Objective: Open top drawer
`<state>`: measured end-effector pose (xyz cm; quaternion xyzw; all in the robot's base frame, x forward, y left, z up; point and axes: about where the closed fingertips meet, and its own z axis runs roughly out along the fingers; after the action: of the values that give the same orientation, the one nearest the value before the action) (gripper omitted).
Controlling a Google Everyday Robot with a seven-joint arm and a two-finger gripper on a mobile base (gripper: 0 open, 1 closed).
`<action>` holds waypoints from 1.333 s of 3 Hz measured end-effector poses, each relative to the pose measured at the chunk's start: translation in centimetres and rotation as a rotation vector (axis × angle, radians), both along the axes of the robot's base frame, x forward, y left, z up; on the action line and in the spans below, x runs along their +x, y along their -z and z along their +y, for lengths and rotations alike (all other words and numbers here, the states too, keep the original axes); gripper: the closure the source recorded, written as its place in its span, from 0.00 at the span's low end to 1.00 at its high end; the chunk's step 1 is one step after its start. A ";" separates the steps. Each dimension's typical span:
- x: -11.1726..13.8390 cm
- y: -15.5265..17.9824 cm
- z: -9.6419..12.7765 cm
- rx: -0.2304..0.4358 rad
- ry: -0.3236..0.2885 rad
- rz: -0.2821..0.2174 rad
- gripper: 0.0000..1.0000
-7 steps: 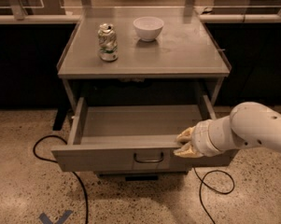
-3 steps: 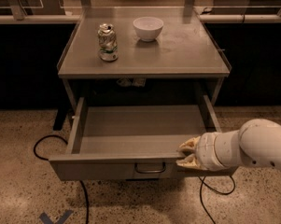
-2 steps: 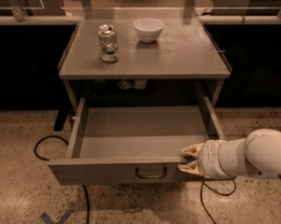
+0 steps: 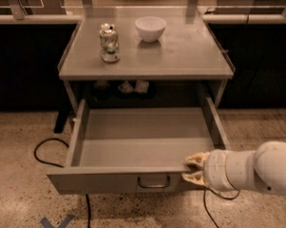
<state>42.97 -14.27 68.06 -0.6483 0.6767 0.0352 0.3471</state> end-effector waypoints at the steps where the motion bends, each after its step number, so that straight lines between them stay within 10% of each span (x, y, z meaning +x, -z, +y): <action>1: 0.0 0.1 0.0 0.000 0.000 0.000 1.00; 4: -3.5 -0.3 -0.2 0.006 -0.004 -0.039 1.00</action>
Offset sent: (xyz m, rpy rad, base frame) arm -0.0720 -0.0066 0.0088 0.0150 -0.0789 0.0020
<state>39.51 -14.50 68.39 -0.6491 0.6686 0.0253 0.3619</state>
